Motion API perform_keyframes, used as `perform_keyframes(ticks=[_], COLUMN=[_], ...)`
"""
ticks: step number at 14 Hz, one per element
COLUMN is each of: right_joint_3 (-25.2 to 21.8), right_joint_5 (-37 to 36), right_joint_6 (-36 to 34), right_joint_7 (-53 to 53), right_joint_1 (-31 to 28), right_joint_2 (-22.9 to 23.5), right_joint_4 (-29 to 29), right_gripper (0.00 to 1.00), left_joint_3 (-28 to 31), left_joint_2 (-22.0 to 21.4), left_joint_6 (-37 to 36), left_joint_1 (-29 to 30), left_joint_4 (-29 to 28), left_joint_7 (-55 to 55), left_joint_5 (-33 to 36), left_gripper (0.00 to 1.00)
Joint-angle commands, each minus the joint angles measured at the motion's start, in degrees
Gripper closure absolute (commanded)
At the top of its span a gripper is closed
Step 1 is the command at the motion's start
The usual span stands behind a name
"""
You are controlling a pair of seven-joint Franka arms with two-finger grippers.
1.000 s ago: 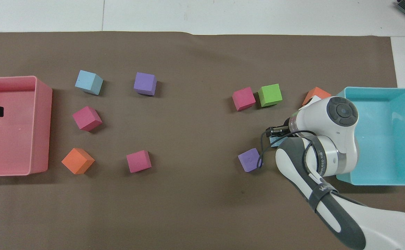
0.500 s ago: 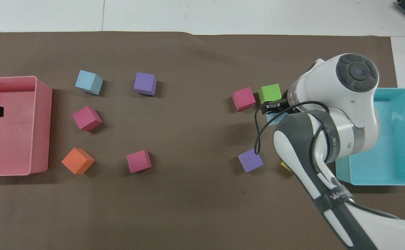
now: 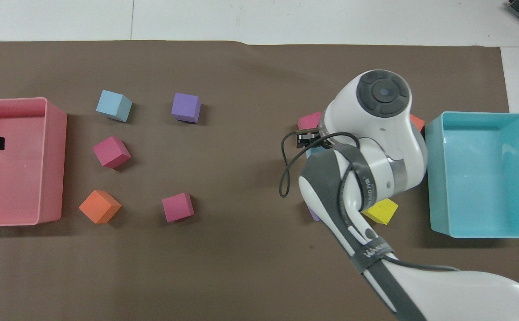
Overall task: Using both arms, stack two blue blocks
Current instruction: 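Carry the blue cube to the table center and set it down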
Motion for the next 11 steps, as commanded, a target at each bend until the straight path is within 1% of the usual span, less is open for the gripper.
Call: perform_keyframes(ticks=[1, 3, 5, 7, 11], right_joint_3=[-0.2, 0.1, 1.5, 1.5, 1.5], right_joint_5=[-0.6, -0.4, -0.4, -0.1, -0.5], right_joint_6=[1.8, 4.0, 6.7, 11.5, 11.8], right_joint_7=[4.8, 5.9, 5.9, 5.9, 4.9], right_joint_1=[2.9, 3.9, 3.9, 3.9, 3.9], right_joint_2=[4.4, 5.2, 6.5, 6.4, 6.1], right_joint_4=[4.2, 4.0, 3.7, 2.2, -0.8], right_gripper=[1.0, 1.0, 1.0, 1.0, 1.0], left_joint_3=[0.2, 0.2, 0.0, -0.6, -1.3], left_joint_2=[0.2, 0.2, 0.1, 0.1, 0.6], left_joint_6=[-0.7, -0.9, -2.8, -3.0, -0.9], left_joint_1=[-0.2, -0.2, -0.7, -0.9, -0.9], left_joint_4=[0.7, 0.6, 0.7, 1.0, 1.3], left_joint_7=[0.2, 0.2, -0.2, -0.2, -0.7], left_joint_5=[-0.3, -0.3, -0.3, -0.4, -0.6], left_gripper=[0.0, 0.0, 0.0, 0.0, 0.0])
